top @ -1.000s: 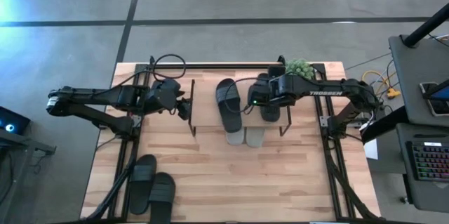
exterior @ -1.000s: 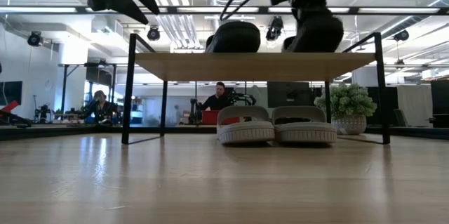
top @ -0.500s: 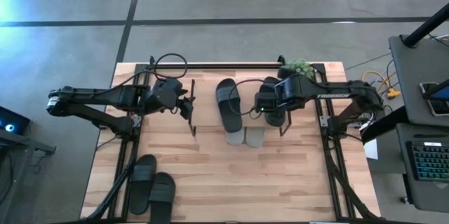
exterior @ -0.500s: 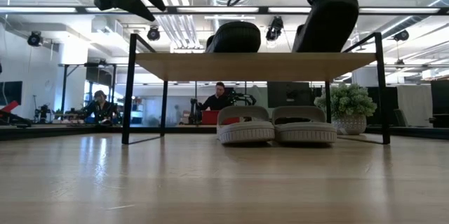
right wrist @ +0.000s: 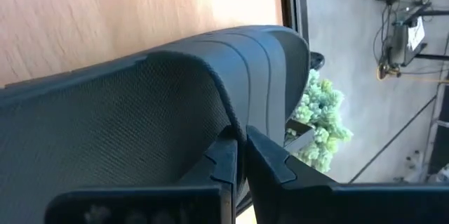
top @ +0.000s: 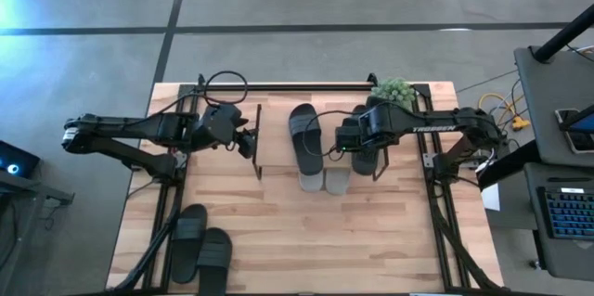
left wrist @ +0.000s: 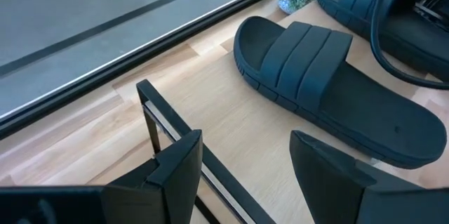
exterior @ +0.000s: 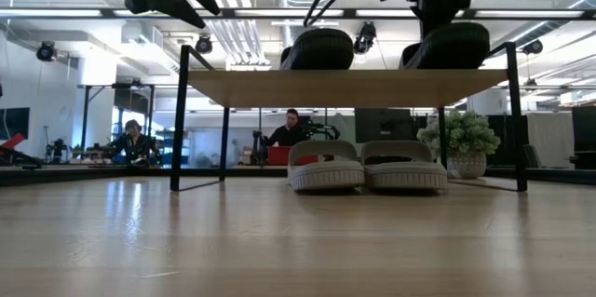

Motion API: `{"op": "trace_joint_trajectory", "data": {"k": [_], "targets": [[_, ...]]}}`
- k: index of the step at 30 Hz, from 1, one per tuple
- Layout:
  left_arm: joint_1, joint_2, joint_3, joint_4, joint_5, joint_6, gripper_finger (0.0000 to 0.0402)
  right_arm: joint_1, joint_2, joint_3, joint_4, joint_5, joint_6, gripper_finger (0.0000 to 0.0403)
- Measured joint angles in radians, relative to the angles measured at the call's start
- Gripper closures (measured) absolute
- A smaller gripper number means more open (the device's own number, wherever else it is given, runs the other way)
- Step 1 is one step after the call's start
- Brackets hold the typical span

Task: Pick and place slides into the shelf
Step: Adjust the black slippers on the shelf

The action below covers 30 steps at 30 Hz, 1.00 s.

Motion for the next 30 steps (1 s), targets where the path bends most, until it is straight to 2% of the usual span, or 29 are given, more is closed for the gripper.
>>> {"op": "trace_joint_trajectory", "data": {"k": [5, 10, 18, 30], "targets": [[0.000, 0.000, 0.000, 0.000, 0.002, 0.000, 0.0201, 0.000, -0.002, -0.001, 0.000, 0.006, 0.023, 0.0381], [0.000, 0.000, 0.000, 0.000, 0.003, 0.000, 0.0201, 0.000, -0.002, -0.001, -0.001, -0.051, 0.016, 0.0332], [0.000, 0.000, -0.001, 0.000, 0.004, 0.000, 0.0201, 0.003, -0.006, -0.003, -0.005, -0.050, -0.008, 0.0265], [0.000, 0.000, -0.001, 0.000, 0.032, -0.001, 0.0201, 0.006, -0.036, -0.003, -0.001, -0.052, -0.096, 0.0240]]}}
